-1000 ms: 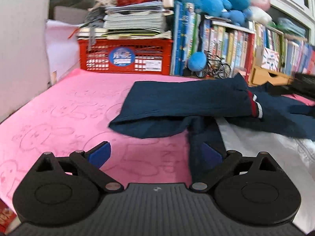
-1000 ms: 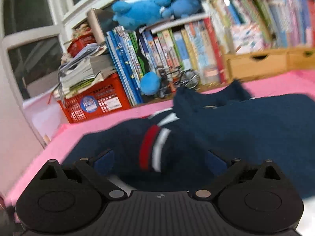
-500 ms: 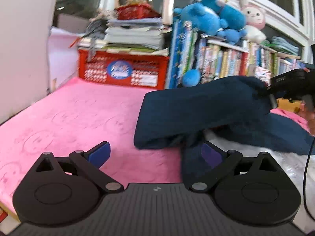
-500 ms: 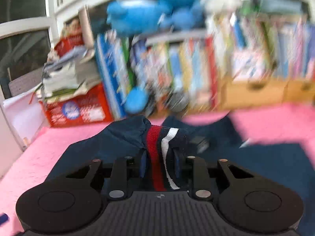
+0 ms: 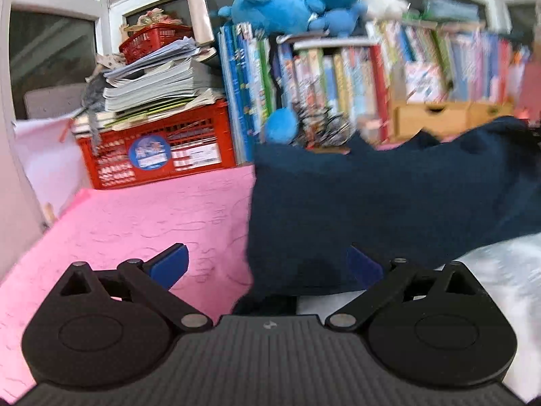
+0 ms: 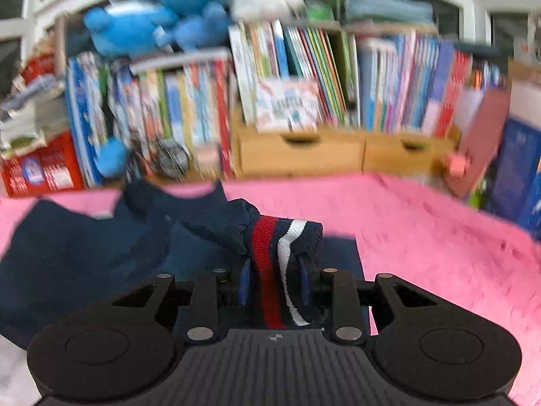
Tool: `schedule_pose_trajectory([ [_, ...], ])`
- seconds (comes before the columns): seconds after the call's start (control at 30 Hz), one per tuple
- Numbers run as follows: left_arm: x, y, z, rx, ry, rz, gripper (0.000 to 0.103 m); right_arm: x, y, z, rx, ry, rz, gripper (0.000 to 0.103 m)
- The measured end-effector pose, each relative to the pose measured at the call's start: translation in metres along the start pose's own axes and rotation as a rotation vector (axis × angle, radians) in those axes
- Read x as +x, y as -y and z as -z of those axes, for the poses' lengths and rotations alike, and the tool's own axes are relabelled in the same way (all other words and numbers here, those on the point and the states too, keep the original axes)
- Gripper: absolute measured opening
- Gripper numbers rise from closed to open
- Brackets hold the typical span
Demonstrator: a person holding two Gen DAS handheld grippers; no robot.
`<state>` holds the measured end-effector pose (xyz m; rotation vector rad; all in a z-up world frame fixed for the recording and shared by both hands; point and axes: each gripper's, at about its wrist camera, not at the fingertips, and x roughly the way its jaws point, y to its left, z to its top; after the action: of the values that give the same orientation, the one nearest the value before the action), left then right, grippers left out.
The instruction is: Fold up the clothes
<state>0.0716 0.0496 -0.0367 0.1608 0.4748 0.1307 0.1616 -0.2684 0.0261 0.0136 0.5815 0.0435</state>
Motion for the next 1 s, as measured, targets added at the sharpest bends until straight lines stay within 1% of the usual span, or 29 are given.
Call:
schedule_pose_trajectory([
  [0.07, 0.011, -0.001, -0.001, 0.007, -0.041, -0.038, 0.101, 0.015, 0.008, 0.012, 0.022, -0.037, -0.006, 0.034],
  [0.1, 0.015, -0.005, -0.001, -0.007, -0.061, -0.048, 0.101, 0.023, 0.01, 0.016, 0.028, -0.051, -0.011, 0.036],
  [0.13, 0.018, -0.01, -0.002, -0.022, -0.073, -0.059, 0.102, 0.031, 0.012, 0.02, 0.028, -0.064, -0.013, 0.04],
  [0.17, 0.021, -0.014, -0.003, -0.037, -0.084, -0.07, 0.102, 0.037, 0.012, 0.024, 0.022, -0.074, -0.009, 0.043],
  [0.23, 0.024, -0.022, -0.006, -0.063, -0.096, -0.087, 0.101, 0.046, 0.007, 0.03, -0.016, -0.079, 0.004, 0.047],
  [0.33, 0.014, -0.026, -0.015, -0.081, -0.056, -0.091, 0.101, 0.045, -0.007, 0.033, -0.111, -0.063, 0.047, 0.048],
  [0.4, 0.008, -0.023, -0.024, -0.077, -0.024, -0.074, 0.101, 0.043, -0.012, 0.033, -0.148, -0.06, 0.062, 0.049],
  [0.5, 0.005, -0.009, -0.032, -0.042, 0.008, -0.044, 0.102, 0.041, -0.013, 0.034, -0.154, -0.061, 0.065, 0.049],
  [0.63, 0.011, 0.01, -0.036, 0.003, 0.015, -0.035, 0.102, 0.04, -0.011, 0.033, -0.149, -0.065, 0.062, 0.05],
  [0.8, 0.028, 0.018, -0.029, 0.026, -0.031, -0.044, 0.102, 0.039, -0.015, 0.035, -0.173, -0.064, 0.071, 0.053],
  [1.0, 0.05, 0.017, -0.012, 0.05, -0.122, -0.054, 0.103, 0.04, -0.021, 0.041, -0.21, -0.043, 0.1, 0.058],
])
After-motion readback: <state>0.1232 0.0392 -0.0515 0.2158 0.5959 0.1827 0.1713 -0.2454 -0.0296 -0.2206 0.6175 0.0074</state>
